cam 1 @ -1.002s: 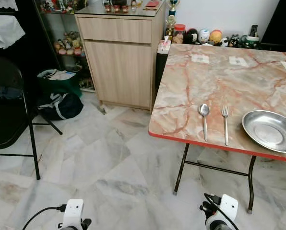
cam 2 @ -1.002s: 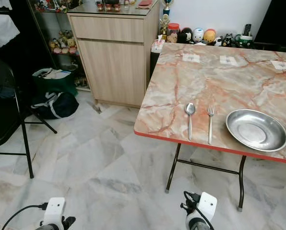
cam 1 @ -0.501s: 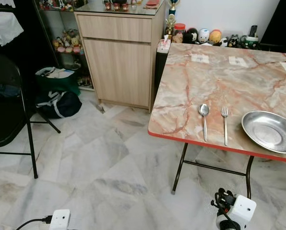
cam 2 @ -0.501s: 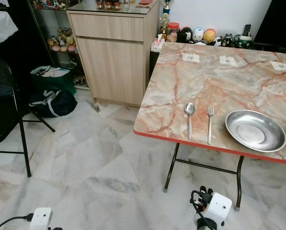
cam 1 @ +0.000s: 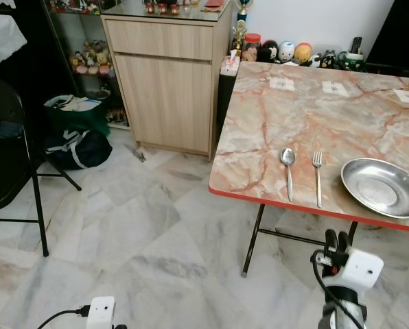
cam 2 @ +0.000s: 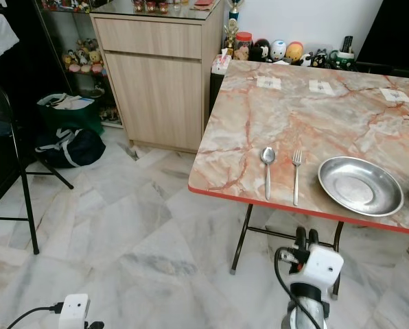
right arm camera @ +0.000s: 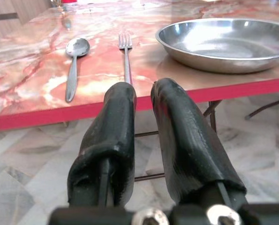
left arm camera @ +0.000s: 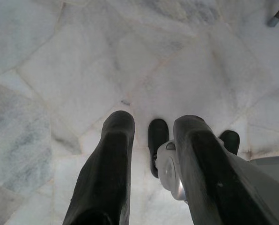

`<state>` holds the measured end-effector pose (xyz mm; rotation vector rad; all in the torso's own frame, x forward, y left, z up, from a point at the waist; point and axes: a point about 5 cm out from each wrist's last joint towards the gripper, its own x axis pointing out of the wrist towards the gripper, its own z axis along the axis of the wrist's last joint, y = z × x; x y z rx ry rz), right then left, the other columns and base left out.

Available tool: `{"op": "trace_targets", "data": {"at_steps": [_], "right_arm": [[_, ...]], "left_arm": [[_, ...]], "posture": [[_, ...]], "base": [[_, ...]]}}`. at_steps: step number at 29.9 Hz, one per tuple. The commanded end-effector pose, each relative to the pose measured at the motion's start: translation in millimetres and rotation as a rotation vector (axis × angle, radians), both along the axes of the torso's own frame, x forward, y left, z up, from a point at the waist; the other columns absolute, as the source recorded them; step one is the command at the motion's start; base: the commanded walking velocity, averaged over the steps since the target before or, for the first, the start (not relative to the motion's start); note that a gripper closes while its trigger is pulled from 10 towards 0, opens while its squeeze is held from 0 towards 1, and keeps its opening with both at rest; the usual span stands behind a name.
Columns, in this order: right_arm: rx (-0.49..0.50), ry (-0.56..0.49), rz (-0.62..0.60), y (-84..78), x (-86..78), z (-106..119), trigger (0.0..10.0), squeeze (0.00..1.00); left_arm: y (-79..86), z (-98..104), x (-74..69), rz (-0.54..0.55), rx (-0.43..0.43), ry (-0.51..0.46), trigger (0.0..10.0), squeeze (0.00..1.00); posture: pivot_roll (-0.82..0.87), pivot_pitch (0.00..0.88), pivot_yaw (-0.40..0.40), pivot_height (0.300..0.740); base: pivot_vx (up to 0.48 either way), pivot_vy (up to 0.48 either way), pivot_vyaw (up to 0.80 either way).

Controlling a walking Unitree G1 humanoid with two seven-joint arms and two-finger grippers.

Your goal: Setting the table

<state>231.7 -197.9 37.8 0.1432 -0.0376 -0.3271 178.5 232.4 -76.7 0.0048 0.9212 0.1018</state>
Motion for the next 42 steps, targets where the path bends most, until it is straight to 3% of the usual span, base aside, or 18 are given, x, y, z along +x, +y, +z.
{"op": "trace_targets", "data": {"at_steps": [1, 8, 13, 17, 22, 23, 24, 25, 27, 30, 32, 35, 40, 42], "right_arm": [[0.058, 0.004, -0.012, 8.2, 1.4, 2, 10.0, 0.0], [0.122, 0.094, -0.005, 17.6, -8.2, -17, 10.0, 0.0], [0.182, 0.343, 0.031, 18.4, -25.2, -64, 10.0, 0.0], [0.214, 0.498, 0.066, 19.6, -33.3, -88, 10.0, 0.0], [0.249, 0.626, 0.097, 22.1, -38.2, -104, 10.0, 0.0], [0.252, 0.713, 0.105, 22.7, -45.4, -112, 10.0, 0.0], [0.252, 0.713, 0.105, 22.7, -45.4, -112, 10.0, 0.0], [0.23, 0.815, 0.13, 24.1, -54.4, -121, 10.0, 0.0], [0.198, 0.888, 0.153, 25.2, -61.2, -126, 10.0, 0.0], [0.16, 0.878, 0.206, 29.8, -54.7, -123, 10.0, 0.0], [0.183, 0.8, 0.252, 41.3, -38.9, -115, 10.0, 0.0], [0.213, 0.783, 0.232, 42.6, -36.7, -114, 10.0, 0.0], [0.224, 0.861, 0.214, 42.2, -50.3, -123, 10.0, 0.0], [0.212, 0.921, 0.229, 42.6, -64.8, -130, 10.0, 0.0]], "left_arm": [[1.5, -1, -2.5, -0.005, 0.014, 0.007, 10.0, 0.0], [6.0, 0, -2.6, -0.007, 0.025, 0.011, 10.0, 0.0], [8.0, 1, -1.5, -0.003, 0.027, 0.005, 10.0, 0.0], [8.7, 2, -1.0, 0.009, 0.029, -0.004, 10.0, 0.0], [8.7, 2, -1.5, 0.01, 0.03, -0.002, 10.0, 0.0], [8.3, 1, -1.5, 0.01, 0.03, -0.001, 10.0, 0.0], [8.3, 1, -1.5, 0.01, 0.03, -0.001, 10.0, 0.0], [7.8, 1, -1.2, 0.013, 0.029, -0.002, 10.0, 0.0], [7.4, 1, -1.0, 0.015, 0.028, -0.003, 10.0, 0.0], [7.0, 1, -1.3, 0.016, 0.028, -0.004, 10.0, 0.0], [7.1, 1, -1.9, 0.017, 0.029, -0.002, 10.0, 0.0], [6.3, 0, -2.7, 0.015, 0.029, 0.002, 10.0, 0.0], [5.2, 0, -2.5, 0.022, 0.023, 0.002, 10.0, 0.0], [6.0, 0, -2.4, 0.027, 0.026, -0.001, 10.0, 0.0]], "posture": [[0.1, 0.0, -0.066, 0.74], [0.09, 0.0, -0.048, 0.74], [0.1, 0.0, -0.046, 0.74], [0.1, 0.0, -0.043, 0.74], [0.08, 0.0, -0.033, 0.74], [0.07, 0.0, -0.026, 0.74], [0.07, 0.0, -0.026, 0.74], [0.08, 0.002, -0.028, 0.74], [0.08, 0.003, -0.031, 0.74], [0.08, 0.007, -0.035, 0.74], [0.07, 0.013, -0.036, 0.74], [0.06, 0.017, -0.033, 0.74], [0.08, 0.022, -0.036, 0.74], [0.09, 0.024, -0.04, 0.74]], "base": [[0.0, 0.0, 0.0], [0.0, 0.0, 0.0], [0.0, 0.0, 0.0], [0.0, 0.0, 0.0], [0.0, 0.0, 0.0], [0.0, 0.0, 0.0], [0.0, 0.0, 0.0], [0.0, 0.0, 0.0], [0.0, 0.0, 0.0], [0.0, 0.0, 0.0], [0.0, 0.0, 0.0], [0.0, 0.0, 0.0], [0.0, 0.0, -0.26], [0.0, 0.0, -0.61]]}}
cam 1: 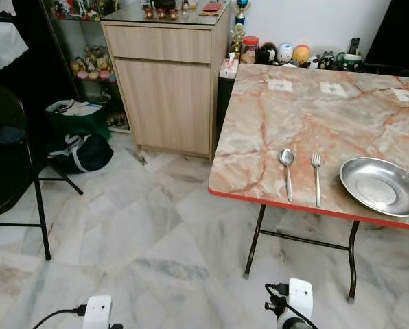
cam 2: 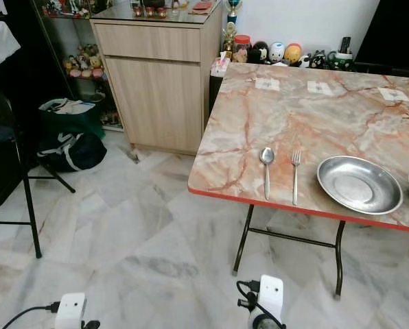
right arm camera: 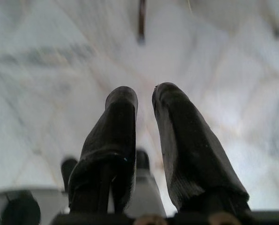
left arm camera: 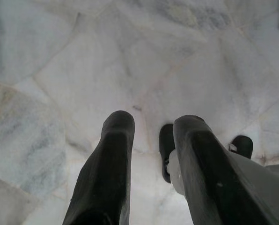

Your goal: Setting the table

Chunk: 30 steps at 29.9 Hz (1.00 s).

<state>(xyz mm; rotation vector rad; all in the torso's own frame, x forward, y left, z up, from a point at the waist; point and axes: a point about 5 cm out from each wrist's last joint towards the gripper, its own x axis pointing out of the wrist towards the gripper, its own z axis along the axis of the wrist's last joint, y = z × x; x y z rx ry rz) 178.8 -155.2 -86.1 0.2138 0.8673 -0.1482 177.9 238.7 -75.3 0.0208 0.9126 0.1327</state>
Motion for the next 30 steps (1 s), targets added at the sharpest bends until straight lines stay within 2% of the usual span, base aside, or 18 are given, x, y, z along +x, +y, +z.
{"op": "trace_targets", "data": {"at_steps": [1, 2, 7, 17, 30], "right_arm": [[-0.01, 0.054, 0.017, -0.1, -11.9, -6, 10.0, 0.0], [-0.01, 0.078, 0.023, 0.0, -18.9, -9, 10.0, 0.0], [-0.009, 0.092, 0.011, -2.5, -26.4, -12, 10.0, 0.0], [0.004, 0.061, 0.009, 0.2, -22.5, -10, 10.0, 0.0], [-0.001, 0.059, 0.01, -0.8, -24.2, -10, 10.0, 0.0]], "left_arm": [[-0.4, -1, -1.8, 0.008, -0.002, 0.006, 10.0, 0.0], [0.0, -1, -2.3, 0.008, 0.001, 0.007, 10.0, 0.0], [0.2, -2, -3.7, 0.0, 0.013, 0.015, 10.0, 0.0], [2.3, 4, 8.0, -0.012, 0.021, -0.005, 10.0, 0.0], [1.5, 6, 10.9, -0.028, 0.017, -0.025, 10.0, 0.0]], "posture": [[0.09, 0.024, -0.04, 0.74], [0.09, 0.026, -0.042, 0.74], [0.09, 0.025, -0.04, 0.74], [0.1, 0.014, -0.038, 0.74], [0.11, 0.006, -0.043, 0.74]], "base": [[0.0, 0.0, -0.61], [0.0, 0.0, -0.59], [0.0, 0.0, 0.0], [0.0, -0.292, 0.0], [0.0, -0.323, 0.0]]}}
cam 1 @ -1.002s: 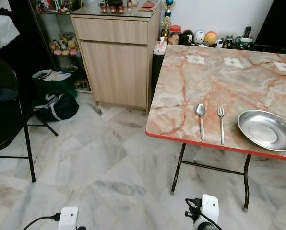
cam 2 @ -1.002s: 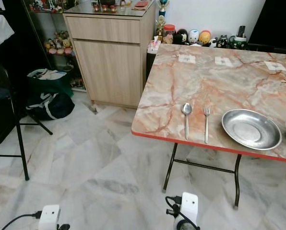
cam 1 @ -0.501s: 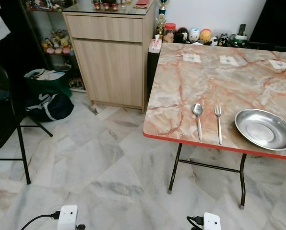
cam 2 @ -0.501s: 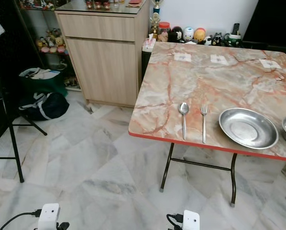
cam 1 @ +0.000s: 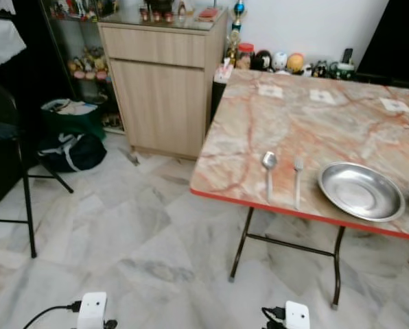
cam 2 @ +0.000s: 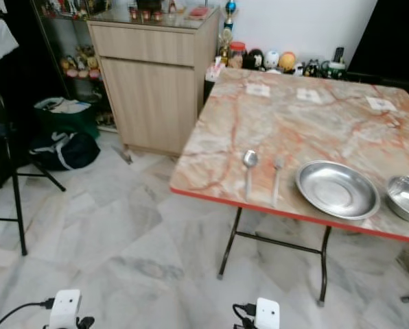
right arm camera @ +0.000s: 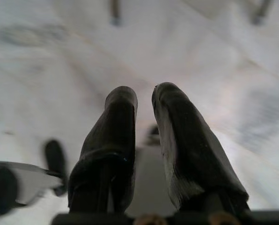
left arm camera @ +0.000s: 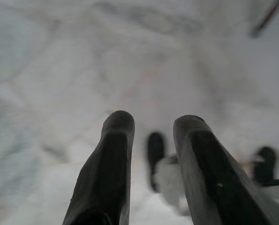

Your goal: Setting the table

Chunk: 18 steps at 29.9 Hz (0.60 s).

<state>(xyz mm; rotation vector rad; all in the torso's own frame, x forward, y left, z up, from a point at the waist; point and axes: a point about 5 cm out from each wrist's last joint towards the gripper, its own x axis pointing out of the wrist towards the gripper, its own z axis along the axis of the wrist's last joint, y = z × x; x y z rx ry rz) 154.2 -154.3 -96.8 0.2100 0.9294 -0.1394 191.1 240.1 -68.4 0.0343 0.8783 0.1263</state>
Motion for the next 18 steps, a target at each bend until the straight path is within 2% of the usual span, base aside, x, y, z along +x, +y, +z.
{"op": "trace_targets", "data": {"at_steps": [1, 7, 9, 10, 12, 13, 14, 16, 17, 18], "right_arm": [[-0.008, 0.001, -0.003, -1.6, 0.3, 0, 10.0, 0.0], [-0.008, 0.005, 0.006, -0.7, 0.1, 0, 10.0, 0.0], [-0.008, 0.003, 0.005, -1.2, 0.6, 0, 10.0, 0.0], [-0.005, 0.001, 0.002, -1.3, 1.2, 0, 10.0, 0.0], [-0.005, 0.0, 0.003, -1.2, 1.5, 0, 10.0, 0.0], [-0.006, 0.001, 0.007, -0.9, 2.3, 1, 10.0, 0.0], [-0.005, 0.0, 0.006, -0.8, 2.8, 1, 10.0, 0.0], [-0.004, -0.002, 0.005, -1.1, 3.3, 1, 10.0, 0.0], [-0.003, -0.003, 0.005, -1.1, 3.4, 1, 10.0, 0.0], [-0.002, -0.003, 0.005, -1.1, 3.4, 1, 10.0, 0.0]], "left_arm": [[0.2, -1, -2.0, -0.016, 0.006, 0.007, 10.0, 0.0], [7.8, 8, 7.6, -0.031, 0.003, -0.075, 10.0, 0.0], [8.6, 19, 22.0, -0.038, -0.003, -0.159, 10.0, 0.0], [8.3, 29, 35.5, -0.05, -0.005, -0.238, 10.0, 0.0], [8.3, 35, 42.0, -0.053, -0.008, -0.277, 10.0, 0.0], [8.8, 49, 57.5, -0.059, -0.009, -0.372, 10.0, 0.0], [8.7, 57, 64.8, -0.074, 0.001, -0.421, 10.0, 0.0], [6.3, 72, 76.3, -0.107, 0.006, -0.519, 10.0, 0.0], [5.2, 85, 81.9, -0.131, 0.009, -0.611, 10.0, 0.0], [5.1, 91, 83.0, -0.141, 0.014, -0.651, 10.0, 0.0]], "posture": [[0.11, 0.006, -0.043, 0.74], [0.11, 0.006, -0.045, 0.74], [0.11, 0.009, -0.046, 0.74], [0.11, 0.012, -0.047, 0.74], [0.11, 0.012, -0.047, 0.74], [0.11, 0.013, -0.046, 0.74], [0.11, 0.013, -0.046, 0.74], [0.12, 0.012, -0.046, 0.74], [0.11, 0.013, -0.046, 0.74], [0.11, 0.013, -0.046, 0.74]], "base": [[0.0, 0.0, 0.0], [0.0, 0.0, 0.0], [0.0, 0.0, 0.0], [0.0, 0.0, 0.0], [0.0, 0.0, 0.0], [0.0, 0.0, 0.0], [0.0, 0.0, 0.0], [0.0, 0.0, 0.0], [0.0, 0.0, 0.0], [0.0, 0.0, 0.0]]}}
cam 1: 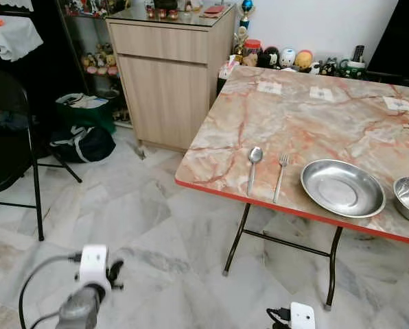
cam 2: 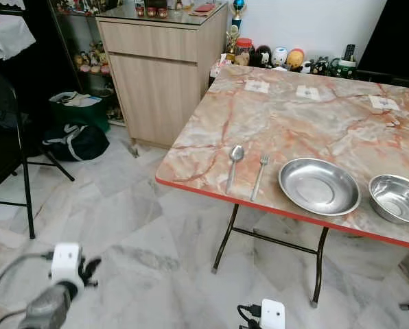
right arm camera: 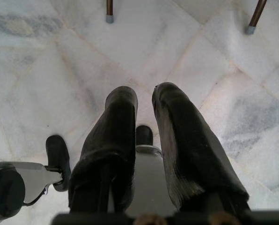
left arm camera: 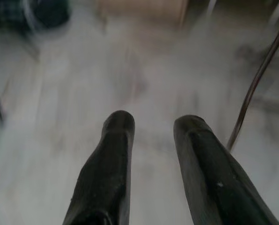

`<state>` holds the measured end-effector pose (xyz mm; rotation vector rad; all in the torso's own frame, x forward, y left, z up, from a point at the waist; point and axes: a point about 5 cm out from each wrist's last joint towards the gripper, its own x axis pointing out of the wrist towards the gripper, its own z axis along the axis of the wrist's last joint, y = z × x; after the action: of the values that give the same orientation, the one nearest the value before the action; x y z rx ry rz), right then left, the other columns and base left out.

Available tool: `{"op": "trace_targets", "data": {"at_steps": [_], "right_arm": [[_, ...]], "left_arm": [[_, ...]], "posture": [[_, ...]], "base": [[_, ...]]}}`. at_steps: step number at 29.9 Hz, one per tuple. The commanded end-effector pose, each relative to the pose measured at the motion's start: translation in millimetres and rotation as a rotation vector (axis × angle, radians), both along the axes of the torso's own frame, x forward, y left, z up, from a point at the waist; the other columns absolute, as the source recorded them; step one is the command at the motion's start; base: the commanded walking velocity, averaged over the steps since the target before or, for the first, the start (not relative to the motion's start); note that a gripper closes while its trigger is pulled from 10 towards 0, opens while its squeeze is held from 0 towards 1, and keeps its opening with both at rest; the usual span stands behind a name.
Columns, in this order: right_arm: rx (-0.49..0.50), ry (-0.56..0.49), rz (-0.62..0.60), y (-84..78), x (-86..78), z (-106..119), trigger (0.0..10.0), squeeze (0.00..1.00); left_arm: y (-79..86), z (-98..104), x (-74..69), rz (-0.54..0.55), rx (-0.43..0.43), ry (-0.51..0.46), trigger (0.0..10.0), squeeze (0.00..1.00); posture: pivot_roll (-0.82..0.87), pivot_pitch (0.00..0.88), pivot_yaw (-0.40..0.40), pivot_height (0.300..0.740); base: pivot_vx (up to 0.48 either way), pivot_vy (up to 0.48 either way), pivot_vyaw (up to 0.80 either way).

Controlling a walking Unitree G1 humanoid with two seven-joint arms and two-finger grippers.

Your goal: Setting the table

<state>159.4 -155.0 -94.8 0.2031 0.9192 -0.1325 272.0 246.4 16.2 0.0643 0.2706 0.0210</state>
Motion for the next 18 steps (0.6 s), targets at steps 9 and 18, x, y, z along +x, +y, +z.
{"op": "trace_targets", "data": {"at_steps": [9, 18], "right_arm": [[0.001, 0.014, 0.01, -1.9, -2.5, -1, 10.0, 0.0], [0.011, 0.006, 0.012, 0.4, 0.6, 0, 10.0, 0.0]], "left_arm": [[-17.6, 62, -5.9, -0.063, 0.012, -0.327, 10.0, 0.0], [-59.6, 105, 0.8, -0.243, -0.073, -0.418, 10.0, 0.0]], "posture": [[0.15, 0.025, -0.064, 0.74], [0.14, 0.017, -0.054, 0.74]], "base": [[0.0, 0.0, 0.0], [0.0, 0.0, 0.0]]}}
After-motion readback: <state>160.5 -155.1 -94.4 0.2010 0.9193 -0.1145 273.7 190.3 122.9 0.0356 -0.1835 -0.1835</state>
